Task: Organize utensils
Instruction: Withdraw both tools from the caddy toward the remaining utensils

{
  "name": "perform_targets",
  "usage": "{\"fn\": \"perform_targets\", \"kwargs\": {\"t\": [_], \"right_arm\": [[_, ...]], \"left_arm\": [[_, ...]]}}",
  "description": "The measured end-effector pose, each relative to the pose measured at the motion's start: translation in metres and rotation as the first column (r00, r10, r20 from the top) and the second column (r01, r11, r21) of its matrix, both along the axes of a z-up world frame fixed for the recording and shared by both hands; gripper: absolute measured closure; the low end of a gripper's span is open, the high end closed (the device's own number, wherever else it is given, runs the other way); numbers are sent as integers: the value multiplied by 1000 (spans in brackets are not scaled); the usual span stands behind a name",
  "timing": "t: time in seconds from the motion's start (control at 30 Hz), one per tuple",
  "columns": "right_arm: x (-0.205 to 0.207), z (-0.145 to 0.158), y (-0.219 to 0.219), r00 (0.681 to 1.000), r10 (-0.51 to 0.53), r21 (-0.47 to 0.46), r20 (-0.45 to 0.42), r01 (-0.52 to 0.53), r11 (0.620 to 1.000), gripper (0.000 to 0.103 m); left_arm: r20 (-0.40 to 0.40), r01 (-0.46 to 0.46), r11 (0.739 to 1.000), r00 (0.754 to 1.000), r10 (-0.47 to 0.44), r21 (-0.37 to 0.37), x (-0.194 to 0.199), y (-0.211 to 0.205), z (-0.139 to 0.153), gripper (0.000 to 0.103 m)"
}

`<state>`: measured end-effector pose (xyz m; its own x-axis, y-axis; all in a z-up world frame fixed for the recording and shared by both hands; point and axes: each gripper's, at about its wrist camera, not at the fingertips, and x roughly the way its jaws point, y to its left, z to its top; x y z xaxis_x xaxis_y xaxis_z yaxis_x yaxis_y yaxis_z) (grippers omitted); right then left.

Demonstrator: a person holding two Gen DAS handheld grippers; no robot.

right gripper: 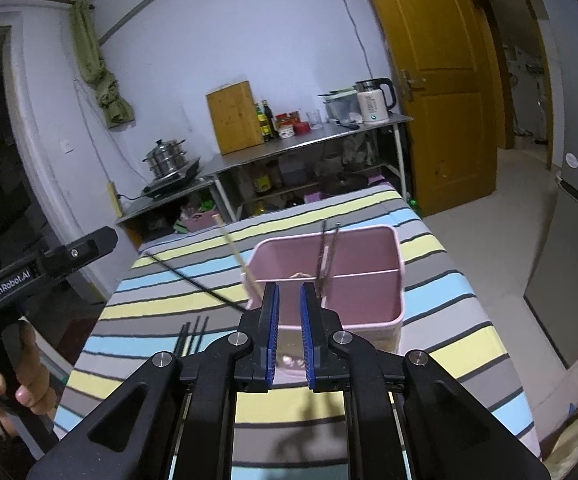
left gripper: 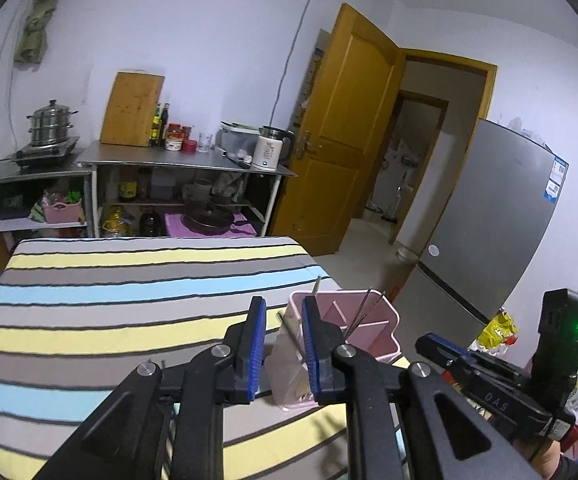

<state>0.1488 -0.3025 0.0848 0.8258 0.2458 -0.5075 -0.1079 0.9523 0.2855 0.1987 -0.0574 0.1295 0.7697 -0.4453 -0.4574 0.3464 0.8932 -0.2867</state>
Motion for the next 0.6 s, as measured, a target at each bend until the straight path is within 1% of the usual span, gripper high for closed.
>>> {"fn": "perform_targets", "kwargs": {"t": [0.23,0.6], "right_arm": [[-22,3,18,999,43,-24,25,-43,999,92],[-40,-6,41,995,99,-45,4,-99,994,92]], "left_arm": [[-5,-49,998,999,50,34,-31,20,-12,86],[-44,-82,995,995,84,55,-66,40,-34,86]]}}
